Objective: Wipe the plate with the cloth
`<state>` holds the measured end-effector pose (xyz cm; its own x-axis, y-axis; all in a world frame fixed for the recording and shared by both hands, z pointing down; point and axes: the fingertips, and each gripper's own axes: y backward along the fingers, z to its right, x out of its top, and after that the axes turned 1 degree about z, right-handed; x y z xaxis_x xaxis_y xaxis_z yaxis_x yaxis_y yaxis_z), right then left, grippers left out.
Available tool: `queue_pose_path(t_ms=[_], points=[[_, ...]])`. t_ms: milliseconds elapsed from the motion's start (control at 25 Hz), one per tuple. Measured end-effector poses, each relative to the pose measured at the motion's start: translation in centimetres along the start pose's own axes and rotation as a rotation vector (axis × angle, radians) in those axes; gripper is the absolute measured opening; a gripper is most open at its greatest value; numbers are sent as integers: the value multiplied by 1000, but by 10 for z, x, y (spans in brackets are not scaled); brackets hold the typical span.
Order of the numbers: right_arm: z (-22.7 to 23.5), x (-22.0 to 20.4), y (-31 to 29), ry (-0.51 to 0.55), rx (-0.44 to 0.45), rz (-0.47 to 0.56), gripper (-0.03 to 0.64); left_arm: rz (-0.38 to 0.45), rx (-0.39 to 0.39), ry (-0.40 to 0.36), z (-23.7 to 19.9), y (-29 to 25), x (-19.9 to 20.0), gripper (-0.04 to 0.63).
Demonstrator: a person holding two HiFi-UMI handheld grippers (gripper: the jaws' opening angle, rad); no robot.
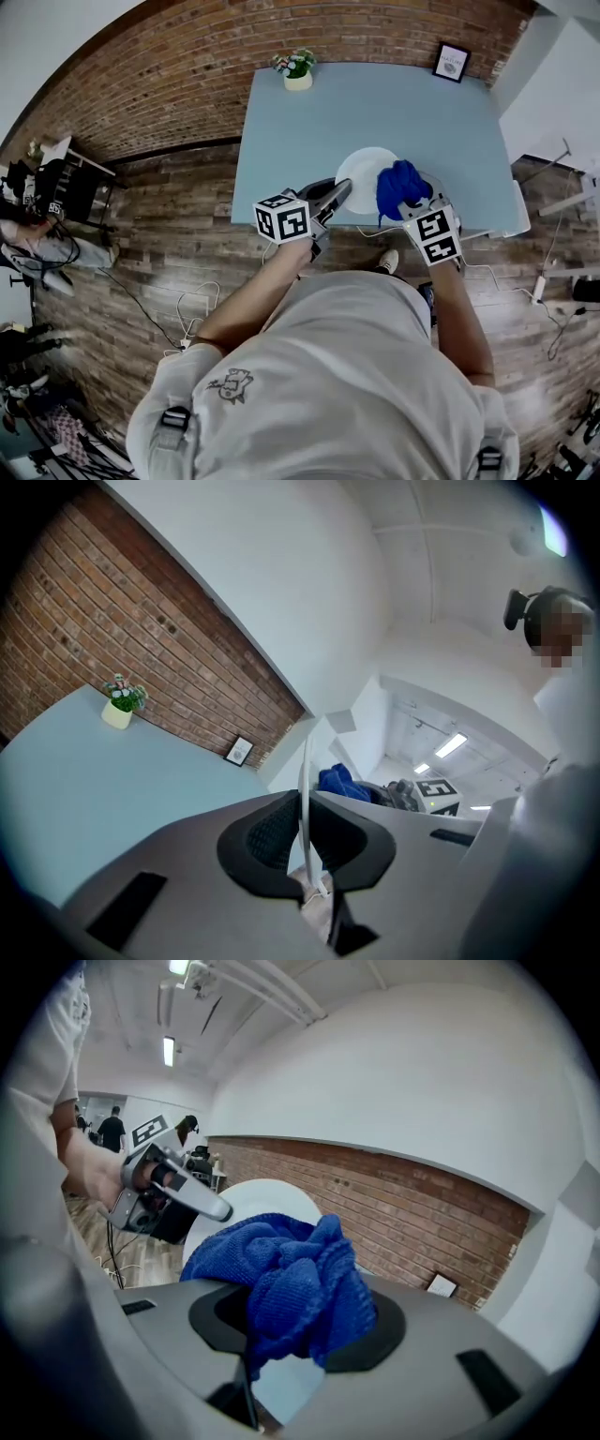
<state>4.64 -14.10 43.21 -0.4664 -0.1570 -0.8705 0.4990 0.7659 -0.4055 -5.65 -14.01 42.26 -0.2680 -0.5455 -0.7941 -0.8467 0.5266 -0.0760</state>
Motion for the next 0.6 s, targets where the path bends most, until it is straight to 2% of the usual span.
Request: queue_pose_path(t_ms=[160, 280, 440, 600], points=[[6, 33, 2, 37, 1, 63, 164, -54, -45, -5, 12, -7, -11, 24], [-14, 52, -3, 90, 62, 92, 164, -60, -61, -18, 17, -10, -9, 23], [-47, 57, -11, 119, 149, 94, 164, -31, -55, -24, 15, -10, 4, 23], [-71, 42, -19, 113, 212, 53, 164, 49, -25, -12, 1, 1, 32, 21]])
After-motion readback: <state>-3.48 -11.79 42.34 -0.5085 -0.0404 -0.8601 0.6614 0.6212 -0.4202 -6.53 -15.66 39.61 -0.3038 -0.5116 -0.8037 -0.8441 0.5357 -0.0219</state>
